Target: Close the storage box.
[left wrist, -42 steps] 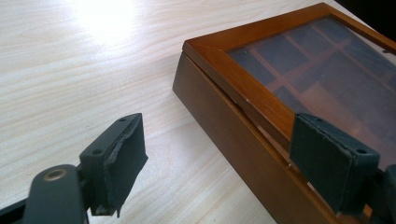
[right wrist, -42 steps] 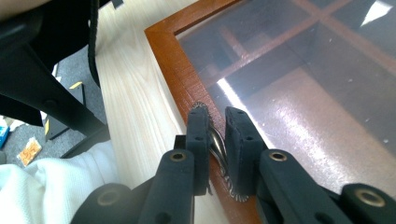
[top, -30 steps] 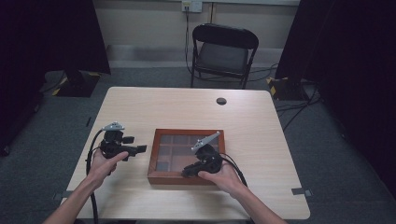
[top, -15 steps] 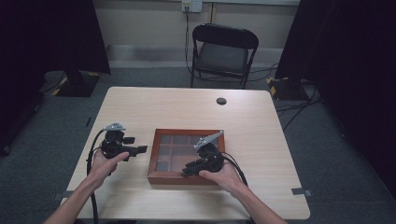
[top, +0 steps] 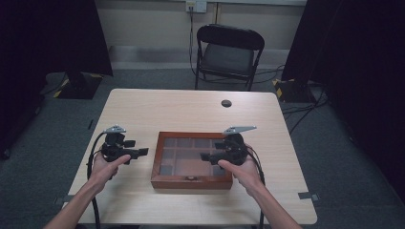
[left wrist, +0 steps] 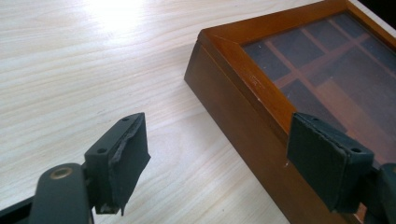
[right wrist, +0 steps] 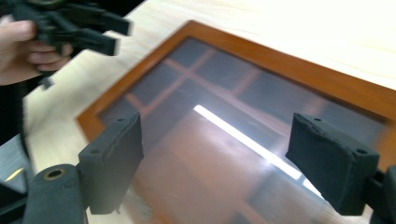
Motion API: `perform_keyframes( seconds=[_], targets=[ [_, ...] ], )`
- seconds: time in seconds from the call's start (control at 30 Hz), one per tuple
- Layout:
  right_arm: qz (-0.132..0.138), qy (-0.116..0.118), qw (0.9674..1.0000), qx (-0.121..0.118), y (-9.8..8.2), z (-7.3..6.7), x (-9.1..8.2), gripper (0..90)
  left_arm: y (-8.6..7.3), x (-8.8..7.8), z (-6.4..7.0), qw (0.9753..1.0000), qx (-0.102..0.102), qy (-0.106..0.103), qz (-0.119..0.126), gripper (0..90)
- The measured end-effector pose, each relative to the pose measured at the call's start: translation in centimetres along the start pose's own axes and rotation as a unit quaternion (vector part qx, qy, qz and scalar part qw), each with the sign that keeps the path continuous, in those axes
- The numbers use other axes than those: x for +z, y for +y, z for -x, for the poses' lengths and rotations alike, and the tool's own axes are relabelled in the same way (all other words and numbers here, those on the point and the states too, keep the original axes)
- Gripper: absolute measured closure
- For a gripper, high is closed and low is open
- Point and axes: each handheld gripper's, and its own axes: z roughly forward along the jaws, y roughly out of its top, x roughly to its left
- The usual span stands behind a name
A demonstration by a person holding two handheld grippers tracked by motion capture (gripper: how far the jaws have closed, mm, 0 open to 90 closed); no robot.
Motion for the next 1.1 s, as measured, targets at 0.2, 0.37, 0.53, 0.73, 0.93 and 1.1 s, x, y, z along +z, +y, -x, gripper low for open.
perform_keyframes(
  seconds=[0.2,0.37,0.53,0.73,0.93,1.1],
  targets=[
    [0.012,-0.041,0.9984,0.037,-1.1,2.1,-1.7,14.8,-0.3,-0.9,-0.4,0.9999,-0.004,0.016,-0.003,20.5],
    [0.032,-0.068,0.9955,0.058,-1.7,3.4,-3.2,14.8,-1.1,-1.7,-1.3,0.9998,-0.013,0.017,-0.003,20.7],
    [0.052,-0.108,0.9897,0.078,-3.0,5.2,-4.9,14.9,-1.9,-2.3,-2.1,0.9988,-0.018,0.041,-0.020,20.7],
    [0.028,-0.165,0.9817,0.091,-5.5,7.6,-6.2,14.9,-3.4,-2.6,-3.8,0.9957,-0.035,0.073,-0.045,20.5],
    [-0.038,-0.210,0.9692,0.122,-8.2,10.2,-5.3,15.2,-4.6,-1.9,-5.7,0.9909,-0.053,0.098,-0.076,19.0],
    [-0.078,-0.242,0.9593,0.123,-9.1,11.2,-3.8,14.3,-5.2,-1.4,-5.4,0.9892,-0.015,0.128,-0.070,16.8]
  ],
)
